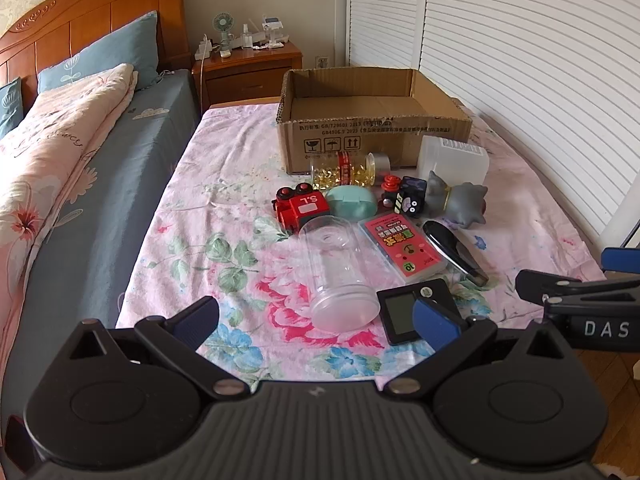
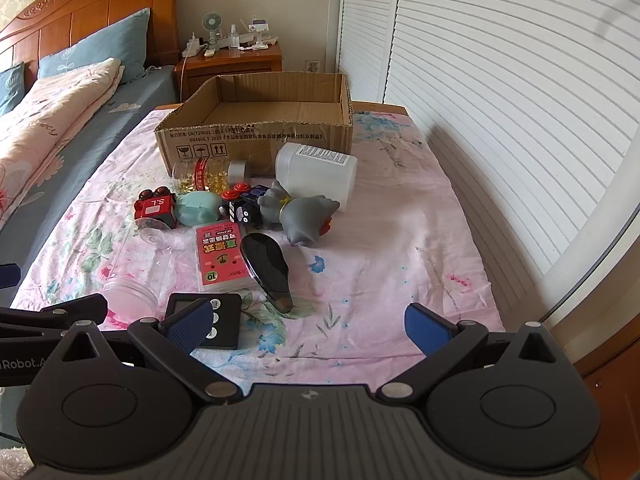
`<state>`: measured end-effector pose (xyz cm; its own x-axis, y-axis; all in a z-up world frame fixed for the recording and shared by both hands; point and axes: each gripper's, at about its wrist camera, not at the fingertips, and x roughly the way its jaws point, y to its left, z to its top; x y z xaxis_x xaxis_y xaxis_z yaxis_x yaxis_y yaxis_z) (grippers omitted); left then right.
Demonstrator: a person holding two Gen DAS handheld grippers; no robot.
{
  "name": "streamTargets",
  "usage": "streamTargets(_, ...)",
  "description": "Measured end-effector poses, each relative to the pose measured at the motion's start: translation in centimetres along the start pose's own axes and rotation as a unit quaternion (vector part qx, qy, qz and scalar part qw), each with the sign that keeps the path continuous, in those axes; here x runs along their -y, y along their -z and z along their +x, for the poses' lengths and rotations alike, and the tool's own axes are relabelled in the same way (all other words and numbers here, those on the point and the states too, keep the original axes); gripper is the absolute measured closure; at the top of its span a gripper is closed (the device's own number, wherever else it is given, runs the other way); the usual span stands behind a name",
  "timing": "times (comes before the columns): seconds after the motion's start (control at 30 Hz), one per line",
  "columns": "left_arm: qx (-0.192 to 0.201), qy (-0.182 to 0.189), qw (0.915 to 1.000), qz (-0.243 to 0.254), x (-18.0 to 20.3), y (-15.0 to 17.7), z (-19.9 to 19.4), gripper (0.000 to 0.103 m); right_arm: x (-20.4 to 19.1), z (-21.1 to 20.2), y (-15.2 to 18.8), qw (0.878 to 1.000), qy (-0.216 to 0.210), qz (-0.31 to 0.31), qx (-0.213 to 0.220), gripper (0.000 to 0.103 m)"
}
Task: Organize rigid objects
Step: 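Move the right tool toward the black digital timer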
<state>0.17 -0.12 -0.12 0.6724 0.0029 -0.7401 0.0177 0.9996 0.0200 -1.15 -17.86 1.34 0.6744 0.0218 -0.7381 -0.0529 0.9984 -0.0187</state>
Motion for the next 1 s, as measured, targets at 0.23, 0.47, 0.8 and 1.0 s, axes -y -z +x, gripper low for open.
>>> streamTargets(0.23, 0.0, 0.001, 1.0, 0.0, 0.0, 0.1, -0.1, 0.001, 0.0, 0.0, 0.0, 1.0, 0.001, 0.0, 0.0, 0.0)
streamTargets(0.47, 0.002, 0.002, 1.0, 0.001, 0.0, 0.2, -0.2, 0.001, 0.0, 0.0, -0.1, 1.0, 0.001, 0.0, 0.001, 0.0)
streamTargets(0.8, 0.005, 0.007, 1.0, 0.005, 0.2, -0.4, -0.1, 0.001, 0.0, -0.1, -0.4, 1.0, 0.005, -0.01, 0.01, 0.0)
streamTargets(1.0, 0.017, 0.012, 0.9996, 0.018, 0.2, -0.8, -0.2, 0.001, -0.2, -0.2, -0.7, 0.999, 0.005, -0.03, 0.025, 0.0)
